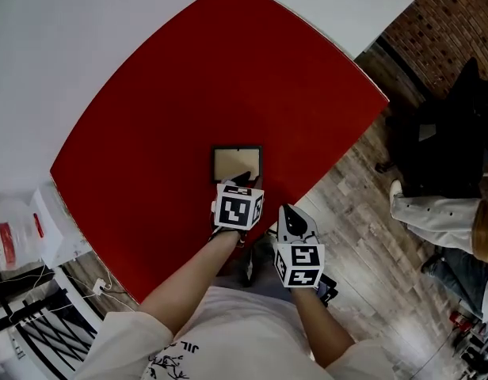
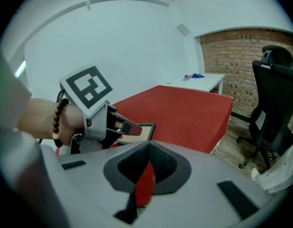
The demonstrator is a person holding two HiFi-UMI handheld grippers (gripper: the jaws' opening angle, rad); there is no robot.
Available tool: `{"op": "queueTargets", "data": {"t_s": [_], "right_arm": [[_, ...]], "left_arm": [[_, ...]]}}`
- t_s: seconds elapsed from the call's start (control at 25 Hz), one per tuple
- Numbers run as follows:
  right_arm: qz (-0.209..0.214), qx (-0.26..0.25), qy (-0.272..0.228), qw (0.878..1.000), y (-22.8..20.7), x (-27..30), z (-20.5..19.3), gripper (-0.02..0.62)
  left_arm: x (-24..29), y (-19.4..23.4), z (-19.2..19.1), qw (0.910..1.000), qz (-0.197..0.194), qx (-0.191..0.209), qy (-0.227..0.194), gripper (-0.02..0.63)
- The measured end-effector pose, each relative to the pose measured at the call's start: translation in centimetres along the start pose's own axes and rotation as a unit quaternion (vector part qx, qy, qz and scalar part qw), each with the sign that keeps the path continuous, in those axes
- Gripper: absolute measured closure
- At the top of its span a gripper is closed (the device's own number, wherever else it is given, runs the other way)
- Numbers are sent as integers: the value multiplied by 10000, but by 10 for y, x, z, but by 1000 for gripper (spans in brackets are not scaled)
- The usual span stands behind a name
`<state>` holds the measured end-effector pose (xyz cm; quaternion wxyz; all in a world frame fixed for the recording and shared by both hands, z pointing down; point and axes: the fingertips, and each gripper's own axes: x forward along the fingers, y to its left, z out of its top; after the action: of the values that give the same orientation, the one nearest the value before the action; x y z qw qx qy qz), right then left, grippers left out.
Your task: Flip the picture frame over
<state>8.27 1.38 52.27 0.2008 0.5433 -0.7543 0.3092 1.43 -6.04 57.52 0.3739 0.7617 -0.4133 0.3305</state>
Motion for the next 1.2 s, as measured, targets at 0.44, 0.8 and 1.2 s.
{"op": "queueTargets", "data": {"t_s": [0.44, 0.8, 1.2], "right_arm": [[49, 161, 175, 9997, -19, 10, -19, 591], [83, 258, 207, 9994, -22, 17, -26, 591], [-149, 537, 699, 9960, -46, 35, -34, 591]], "left_arm": [[49, 2, -1, 9979, 344, -412, 372, 500], [68, 5, -11, 9962, 468, -463, 577, 500], [64, 7, -7, 9958, 775, -227, 441, 543]]}}
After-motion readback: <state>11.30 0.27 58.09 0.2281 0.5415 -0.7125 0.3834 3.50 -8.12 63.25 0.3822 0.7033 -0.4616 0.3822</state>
